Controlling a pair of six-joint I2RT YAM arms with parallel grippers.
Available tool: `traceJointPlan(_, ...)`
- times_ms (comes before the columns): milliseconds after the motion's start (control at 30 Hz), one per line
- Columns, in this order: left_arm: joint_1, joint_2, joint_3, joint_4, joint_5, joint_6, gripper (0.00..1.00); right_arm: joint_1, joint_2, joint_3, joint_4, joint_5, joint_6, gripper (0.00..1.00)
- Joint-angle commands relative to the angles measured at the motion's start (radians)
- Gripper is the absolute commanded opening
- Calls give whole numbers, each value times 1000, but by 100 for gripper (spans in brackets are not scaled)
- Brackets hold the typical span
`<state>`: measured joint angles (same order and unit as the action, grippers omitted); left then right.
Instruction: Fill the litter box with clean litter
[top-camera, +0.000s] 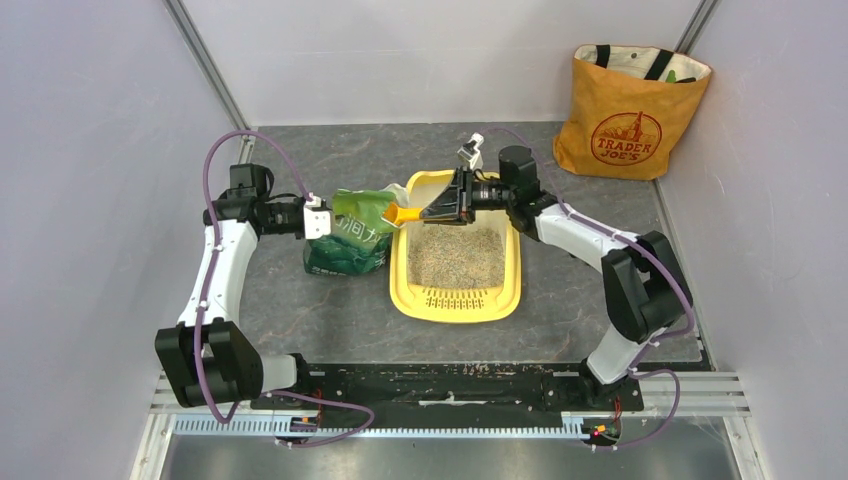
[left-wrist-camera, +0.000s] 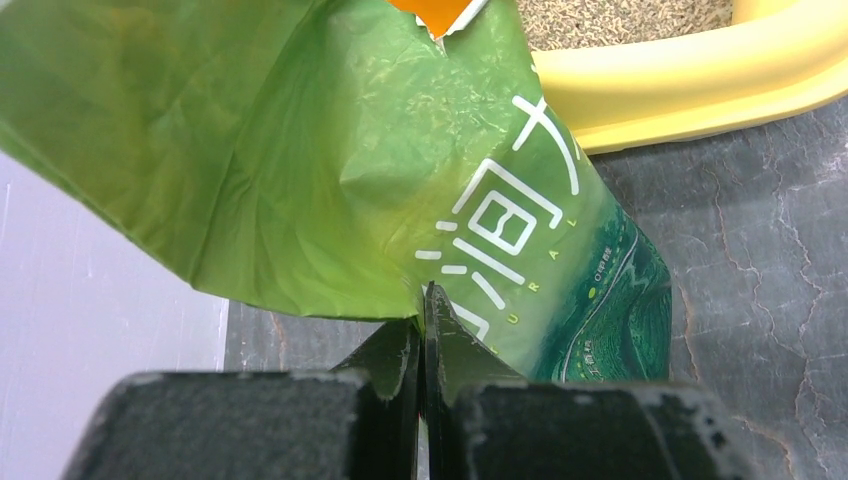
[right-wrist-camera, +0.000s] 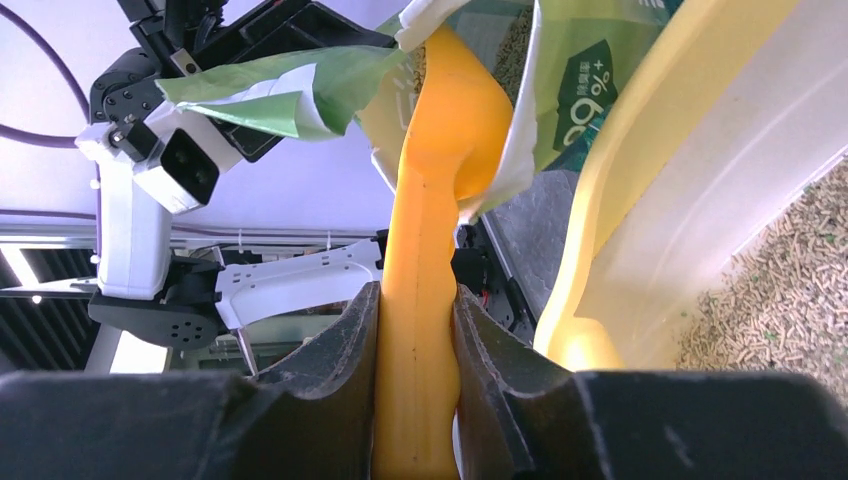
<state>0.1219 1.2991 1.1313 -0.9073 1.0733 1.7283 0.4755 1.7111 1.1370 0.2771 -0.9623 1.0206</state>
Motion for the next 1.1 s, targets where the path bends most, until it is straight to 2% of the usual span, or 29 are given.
traceJointPlan(0, -1, -25, 10, 65, 28, -9, 2, -28, -89, -46, 96, -41, 37, 0)
traceJointPlan(600, -19, -17, 39, 64, 40, -23, 2, -170, -201, -151, 29, -67, 61, 0)
traceJointPlan(900, -26, -13, 47, 65, 43, -31, 2, -277, -276, -156, -186, -130, -95, 0)
traceJointPlan(1067, -28, -9, 50, 65, 41, -32, 2, -353, -319, -130, -413, -159, -255, 0)
